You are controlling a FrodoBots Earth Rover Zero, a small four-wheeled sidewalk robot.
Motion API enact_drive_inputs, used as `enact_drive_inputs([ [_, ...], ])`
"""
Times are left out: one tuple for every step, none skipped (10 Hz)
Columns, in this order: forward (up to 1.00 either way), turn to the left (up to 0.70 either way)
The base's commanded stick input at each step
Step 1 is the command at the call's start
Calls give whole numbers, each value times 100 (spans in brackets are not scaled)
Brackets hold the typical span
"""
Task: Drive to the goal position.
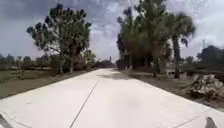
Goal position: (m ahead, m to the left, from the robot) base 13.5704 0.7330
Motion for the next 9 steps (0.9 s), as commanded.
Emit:
enact_drive_inputs([
  [70,0],
  [70,0],
  [70,0],
  [70,0],
  [70,0],
  [70,0],
  [70,0],
  [70,0],
  [70,0],
])
